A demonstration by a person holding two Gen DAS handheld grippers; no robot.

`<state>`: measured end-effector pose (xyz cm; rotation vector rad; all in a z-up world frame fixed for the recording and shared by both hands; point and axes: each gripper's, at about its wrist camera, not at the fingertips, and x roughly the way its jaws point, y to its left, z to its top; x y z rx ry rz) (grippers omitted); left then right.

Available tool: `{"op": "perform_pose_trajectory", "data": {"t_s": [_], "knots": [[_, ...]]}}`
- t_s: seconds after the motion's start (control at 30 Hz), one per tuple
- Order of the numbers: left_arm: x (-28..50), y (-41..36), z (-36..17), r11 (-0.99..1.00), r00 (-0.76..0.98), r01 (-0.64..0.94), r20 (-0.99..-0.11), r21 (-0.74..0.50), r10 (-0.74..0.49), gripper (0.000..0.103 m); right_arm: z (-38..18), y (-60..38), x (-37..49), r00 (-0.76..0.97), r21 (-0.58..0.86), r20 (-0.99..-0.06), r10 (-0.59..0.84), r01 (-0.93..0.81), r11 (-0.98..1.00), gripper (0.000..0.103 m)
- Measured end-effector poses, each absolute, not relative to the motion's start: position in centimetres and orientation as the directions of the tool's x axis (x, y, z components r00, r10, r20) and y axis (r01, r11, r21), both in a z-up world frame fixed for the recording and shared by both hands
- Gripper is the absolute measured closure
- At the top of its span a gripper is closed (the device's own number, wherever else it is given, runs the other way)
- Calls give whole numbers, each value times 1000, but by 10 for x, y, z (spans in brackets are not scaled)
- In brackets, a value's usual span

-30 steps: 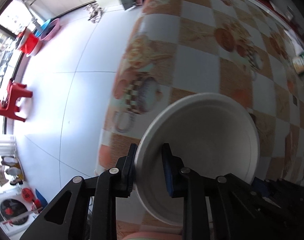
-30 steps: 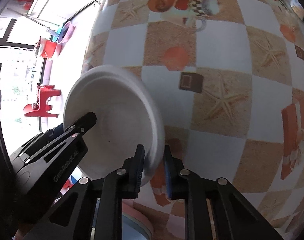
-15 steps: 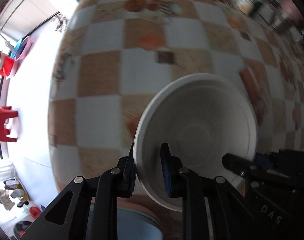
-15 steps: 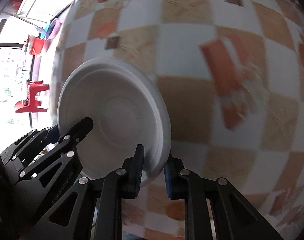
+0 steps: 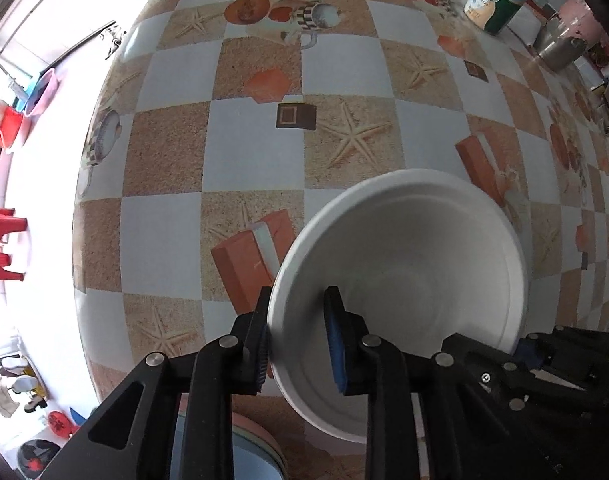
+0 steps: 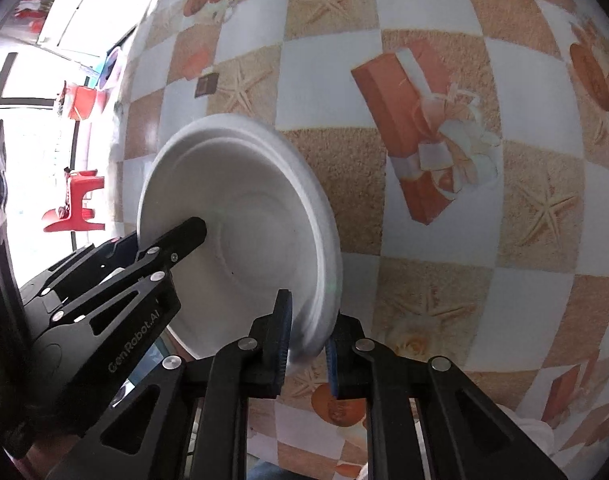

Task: Organize plates and bowls

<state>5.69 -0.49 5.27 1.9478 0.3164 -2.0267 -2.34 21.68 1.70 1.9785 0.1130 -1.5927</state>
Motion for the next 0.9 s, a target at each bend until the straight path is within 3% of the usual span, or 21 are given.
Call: {"op": "perform_pose_trajectory", "data": {"t_s": [0.47, 0.9], "knots": [[90, 49, 110, -946, -97, 321, -992, 42, -77, 77, 72, 270, -25, 210, 399, -916, -341, 403, -824, 87], [105, 153, 122, -995, -117, 95, -993, 16, -27, 76, 95, 370, 12, 163, 342, -938, -305, 300, -891, 86]]}}
